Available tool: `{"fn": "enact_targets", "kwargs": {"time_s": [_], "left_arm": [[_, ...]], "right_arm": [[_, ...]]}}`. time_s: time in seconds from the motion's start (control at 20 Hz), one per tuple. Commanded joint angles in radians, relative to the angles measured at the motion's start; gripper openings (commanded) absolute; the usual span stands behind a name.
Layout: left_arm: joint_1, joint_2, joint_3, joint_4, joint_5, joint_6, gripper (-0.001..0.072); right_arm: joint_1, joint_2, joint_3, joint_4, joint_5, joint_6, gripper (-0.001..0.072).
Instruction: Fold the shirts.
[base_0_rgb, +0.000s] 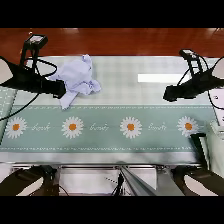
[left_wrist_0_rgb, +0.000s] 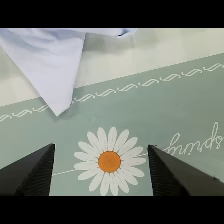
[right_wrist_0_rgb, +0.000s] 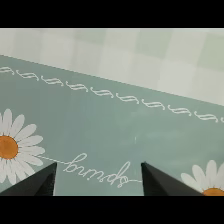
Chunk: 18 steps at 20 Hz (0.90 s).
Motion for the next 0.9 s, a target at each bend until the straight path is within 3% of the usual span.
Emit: {"fn": "enact_targets", "kwargs": {"time_s": [0.0,0.85], "left_arm": [[0.0,0.0,0.0,0.0,0.0,0.0,0.072],[0.0,-0.004,0.0,0.0,0.042,0.0,0.072]], "right_arm": [[0.0,0.0,0.0,0.0,0.0,0.0,0.0606],[0.0,0.0,0.0,0.009,-0.001,0.001,0.0607]]}}
